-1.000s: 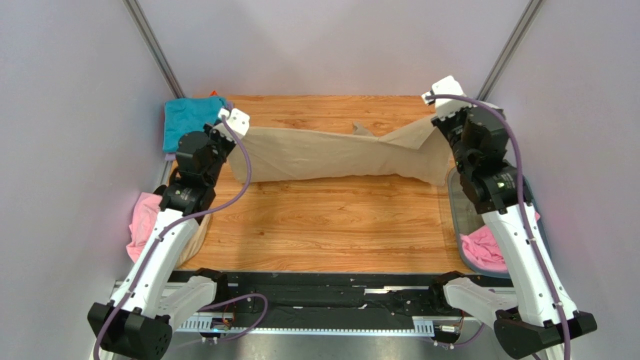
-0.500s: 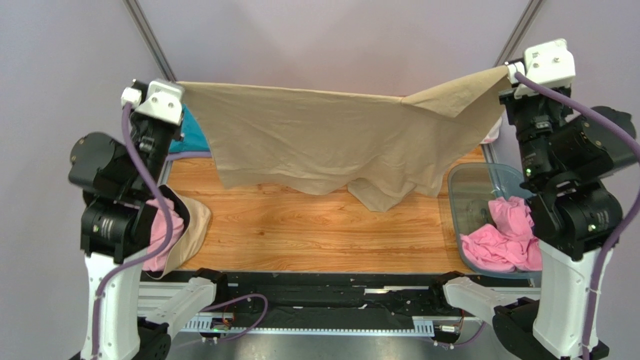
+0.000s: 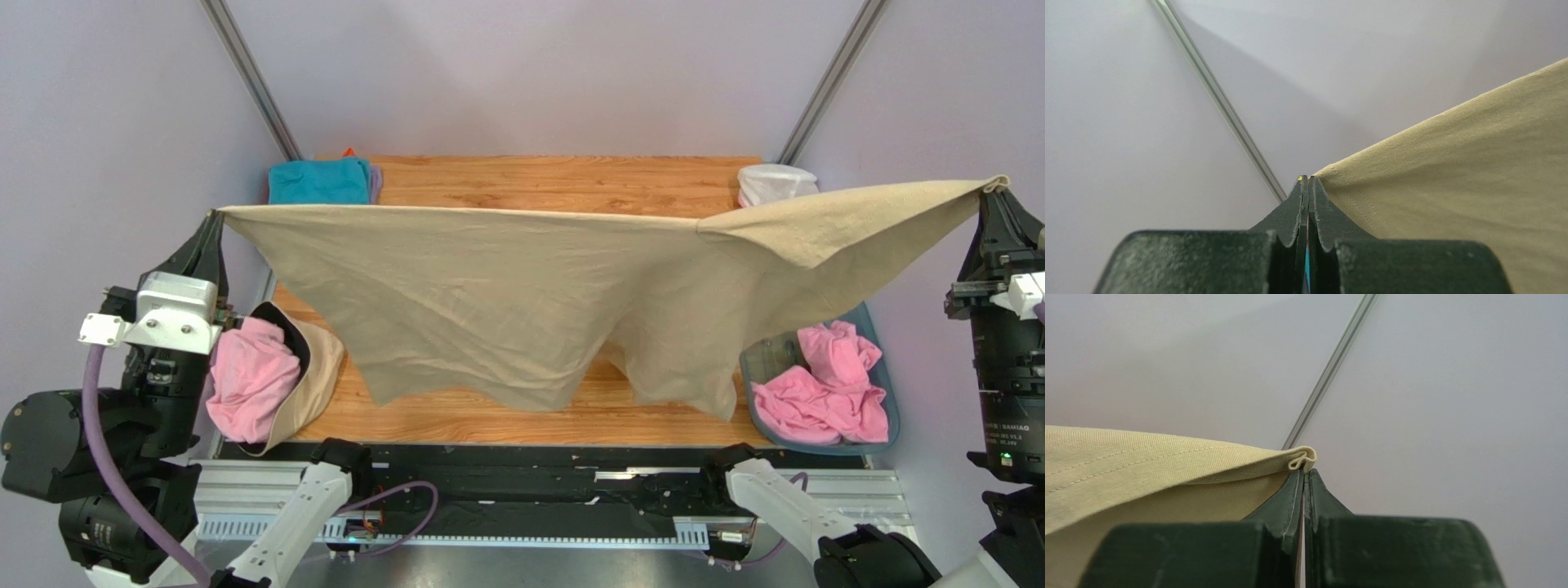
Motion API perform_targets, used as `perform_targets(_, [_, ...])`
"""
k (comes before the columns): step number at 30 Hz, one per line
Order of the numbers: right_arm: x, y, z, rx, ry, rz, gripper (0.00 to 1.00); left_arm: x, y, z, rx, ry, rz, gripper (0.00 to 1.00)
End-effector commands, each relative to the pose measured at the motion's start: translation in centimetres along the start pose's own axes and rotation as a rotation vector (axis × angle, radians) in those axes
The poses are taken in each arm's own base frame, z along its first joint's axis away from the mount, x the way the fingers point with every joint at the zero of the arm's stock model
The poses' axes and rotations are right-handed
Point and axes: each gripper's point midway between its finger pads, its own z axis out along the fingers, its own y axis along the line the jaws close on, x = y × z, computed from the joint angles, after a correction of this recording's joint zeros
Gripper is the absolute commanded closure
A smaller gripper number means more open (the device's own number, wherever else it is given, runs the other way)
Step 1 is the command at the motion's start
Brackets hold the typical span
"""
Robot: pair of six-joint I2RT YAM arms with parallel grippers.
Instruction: Fold and stack the t-shirts
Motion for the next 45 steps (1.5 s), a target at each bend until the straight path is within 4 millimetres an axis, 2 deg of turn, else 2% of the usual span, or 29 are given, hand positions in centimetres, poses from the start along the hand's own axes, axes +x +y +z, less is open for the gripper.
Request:
perform_targets(1, [0.6, 0.0, 2.2, 0.061, 0.025, -0.027, 1.0, -0.3, 2.1, 2.6, -0.107, 0.018, -0.001, 1.0])
perform_targets(2, [0.6, 0.0, 2.7, 0.072, 0.023, -0.029, 1.0, 0.5, 2.2, 4.1, -0.121, 0.045, 0.009, 1.0])
perform_targets(4, [0.3, -0.1, 4.3, 0.11, 0.01, -0.032, 1.0, 0.2, 2.8, 6.0, -0.156, 0.029, 0.022, 1.0])
perform_targets(5, [0.6, 0.4, 5.7, 0.116, 0.022, -0.044, 1.0, 1.2, 2.7, 8.0, -0.166, 0.057, 0.028, 1.0])
perform_targets(7, [-0.1, 0.1, 7.3, 0.16, -0.004, -0.038, 1.0, 0.6, 3.4, 10.1, -0.203, 0.032, 0.032, 1.0])
perform_targets(8, [0.2, 0.9, 9.1, 0.161, 0.01, -0.043, 1.0, 2.1, 2.8, 12.6, -0.197, 0.071, 0.038, 1.0])
perform_targets(10, [-0.5, 1.2, 11.0, 0.18, -0.013, -0.037, 1.0, 1.6, 3.5, 14.9, -0.231, 0.051, 0.045, 1.0])
perform_targets(11, [-0.3, 1.9, 12.8, 0.181, -0.007, -0.043, 1.0, 3.4, 2.7, 17.3, -0.223, 0.089, 0.054, 1.0])
perform_targets(13, [-0.8, 2.1, 14.7, 0.204, -0.022, -0.057, 1.0, 4.1, 2.5, 20.6, -0.237, 0.096, 0.07, 1.0])
perform_targets(14, [-1.9, 1.3, 15.0, 0.227, -0.05, -0.048, 1.0, 4.5, 2.5, 21.5, -0.245, 0.103, 0.078, 1.0])
perform_targets(15, [-0.9, 2.5, 17.5, 0.219, -0.024, -0.067, 1.0, 4.6, 2.7, 22.4, -0.256, 0.101, 0.083, 1.0])
perform_targets(16, [-1.1, 2.5, 18.2, 0.224, -0.03, -0.065, 1.0, 5.0, 2.6, 24.0, -0.265, 0.107, 0.089, 1.0])
perform_targets(17, [-2.2, 1.5, 18.4, 0.252, -0.059, -0.052, 1.0, 5.1, 2.8, 24.6, -0.277, 0.108, 0.088, 1.0])
perform_targets(18, [-1.3, 2.1, 20.1, 0.252, -0.037, -0.066, 1.0, 5.2, 2.8, 25.1, -0.283, 0.11, 0.088, 1.0])
perform_targets(20, [-1.5, 2.0, 21.1, 0.262, -0.047, -0.071, 1.0, 5.0, 3.1, 26.0, -0.296, 0.105, 0.082, 1.0])
perform_targets(22, [-1.7, 1.8, 21.7, 0.278, -0.057, -0.077, 1.0, 4.4, 3.4, 26.0, -0.303, 0.089, 0.079, 1.0])
perform_targets(26, [-2.3, 1.1, 21.6, 0.301, -0.078, -0.091, 1.0, 2.8, 4.5, 25.1, -0.326, 0.057, 0.091, 1.0])
perform_targets(31, [-3.1, 0.2, 20.1, 0.316, -0.092, -0.079, 1.0, 0.9, 5.5, 23.0, -0.335, 0.028, 0.098, 1.0])
perform_targets(33, [-2.8, 0.1, 19.5, 0.31, -0.083, -0.076, 1.0, 0.8, 5.4, 22.3, -0.327, 0.027, 0.088, 1.0])
perform_targets(34, [-2.0, 0.7, 19.6, 0.294, -0.063, -0.081, 1.0, 1.0, 5.1, 21.5, -0.312, 0.03, 0.085, 1.0])
perform_targets(35, [-2.3, 0.2, 18.5, 0.298, -0.066, -0.069, 1.0, 1.2, 4.9, 21.0, -0.303, 0.036, 0.081, 1.0])
perform_targets(38, [-0.9, 1.0, 16.9, 0.245, -0.02, -0.049, 1.0, 2.5, 3.5, 18.7, -0.253, 0.062, 0.056, 1.0])
perform_targets(39, [-0.4, 1.4, 16.5, 0.226, -0.004, -0.04, 1.0, 4.6, 2.1, 18.4, -0.222, 0.104, 0.053, 1.0])
perform_targets(40, [-0.1, 1.7, 15.7, 0.206, 0.006, -0.004, 1.0, 3.5, 2.6, 16.4, -0.224, 0.076, 0.044, 1.0])
perform_targets(41, [1.1, 2.9, 15.2, 0.146, 0.045, -0.008, 1.0, 4.0, 2.2, 15.6, -0.213, 0.088, 0.041, 1.0])
perform_targets(42, [0.7, 2.3, 13.4, 0.143, 0.037, 0.008, 1.0, 5.4, 1.3, 14.8, -0.193, 0.119, 0.038, 1.0])
perform_targets(43, [0.9, 2.5, 12.7, 0.128, 0.043, 0.026, 1.0, 4.1, 1.8, 12.7, -0.198, 0.087, 0.028, 1.0])
perform_targets(44, [2.0, 3.6, 12.1, 0.079, 0.074, 0.021, 1.0, 4.4, 1.5, 11.5, -0.183, 0.1, 0.026, 1.0])
perform_targets(45, [1.5, 2.9, 10.2, 0.076, 0.06, 0.032, 1.0, 3.7, 1.8, 9.4, -0.187, 0.081, 0.009, 1.0])
